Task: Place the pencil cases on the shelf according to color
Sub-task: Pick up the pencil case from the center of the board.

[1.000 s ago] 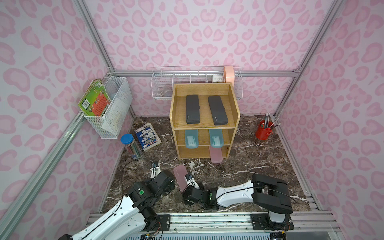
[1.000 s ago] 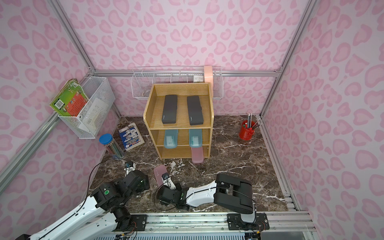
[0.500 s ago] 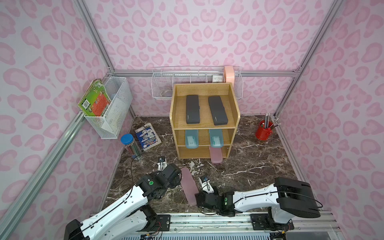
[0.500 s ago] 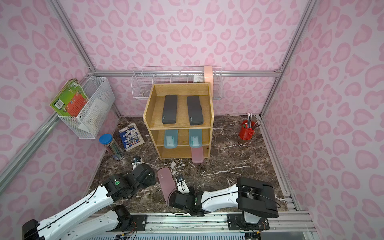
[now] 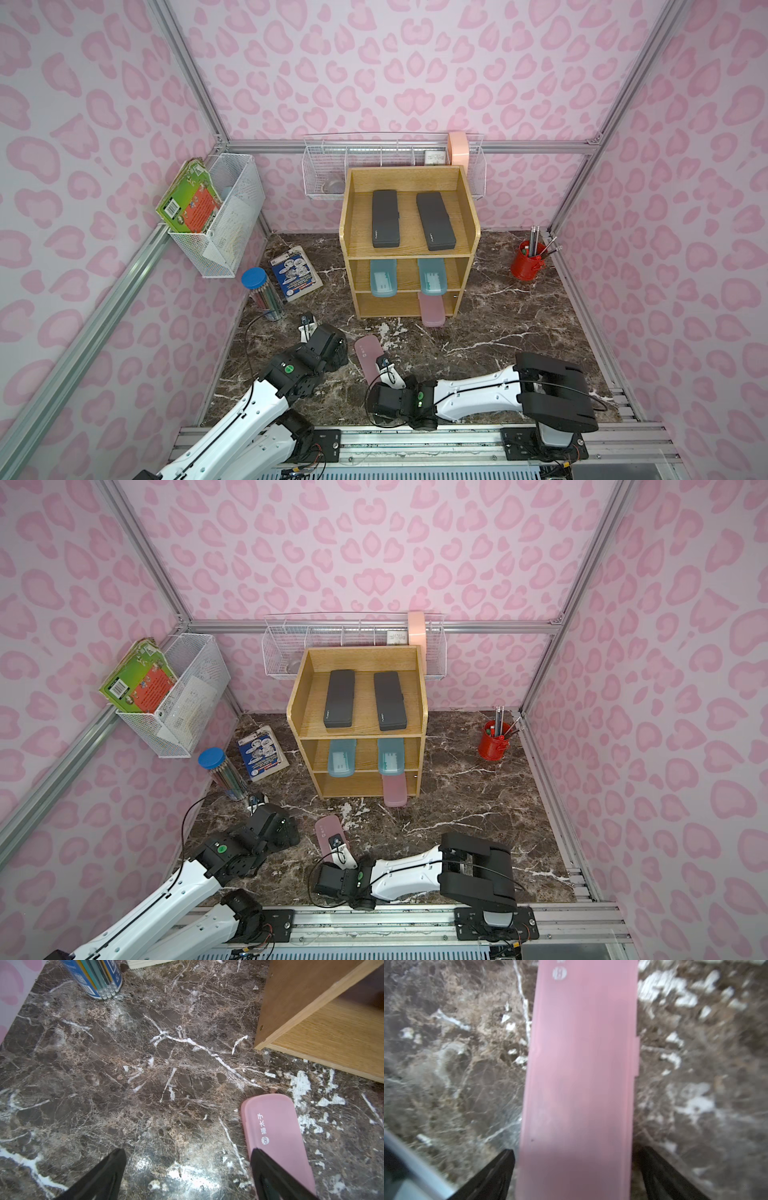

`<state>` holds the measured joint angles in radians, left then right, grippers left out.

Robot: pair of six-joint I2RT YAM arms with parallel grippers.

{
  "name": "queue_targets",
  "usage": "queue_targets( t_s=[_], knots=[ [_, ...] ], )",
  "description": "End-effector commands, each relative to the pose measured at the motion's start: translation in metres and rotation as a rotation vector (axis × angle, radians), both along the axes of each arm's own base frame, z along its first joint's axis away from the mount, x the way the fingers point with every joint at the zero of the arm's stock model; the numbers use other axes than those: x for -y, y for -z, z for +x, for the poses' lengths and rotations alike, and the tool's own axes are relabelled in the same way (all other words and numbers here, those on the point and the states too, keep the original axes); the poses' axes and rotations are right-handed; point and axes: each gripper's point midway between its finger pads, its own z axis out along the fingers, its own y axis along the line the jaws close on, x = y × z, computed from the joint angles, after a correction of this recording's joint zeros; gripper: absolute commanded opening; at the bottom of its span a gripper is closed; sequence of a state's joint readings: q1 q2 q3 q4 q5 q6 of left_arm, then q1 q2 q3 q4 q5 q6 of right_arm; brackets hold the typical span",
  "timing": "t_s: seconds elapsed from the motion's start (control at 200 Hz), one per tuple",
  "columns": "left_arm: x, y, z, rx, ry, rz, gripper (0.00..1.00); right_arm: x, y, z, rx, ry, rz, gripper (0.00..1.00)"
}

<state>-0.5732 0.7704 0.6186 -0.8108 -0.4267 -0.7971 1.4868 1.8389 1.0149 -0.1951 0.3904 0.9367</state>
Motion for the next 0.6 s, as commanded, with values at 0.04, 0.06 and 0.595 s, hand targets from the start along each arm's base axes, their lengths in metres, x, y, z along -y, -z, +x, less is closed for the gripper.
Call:
queue_targets(
  t_s=[0.04,0.06,0.595],
  knots=[
    [0.005,0.006,0.003,-0.021,0.027,-0.005,0.98,0.002,0.012,-0.01,-0.049,-0.052,-0.035,0.96],
    [0.005,0.008,0.003,-0.031,0.025,-0.001,0.98,0.002,0.014,-0.011,-0.052,-0.057,-0.039,0.96],
    [0.009,0.028,-0.005,-0.088,0.022,-0.04,0.98,0.045,0.038,-0.006,-0.065,0.101,-0.057,0.87]
  ],
)
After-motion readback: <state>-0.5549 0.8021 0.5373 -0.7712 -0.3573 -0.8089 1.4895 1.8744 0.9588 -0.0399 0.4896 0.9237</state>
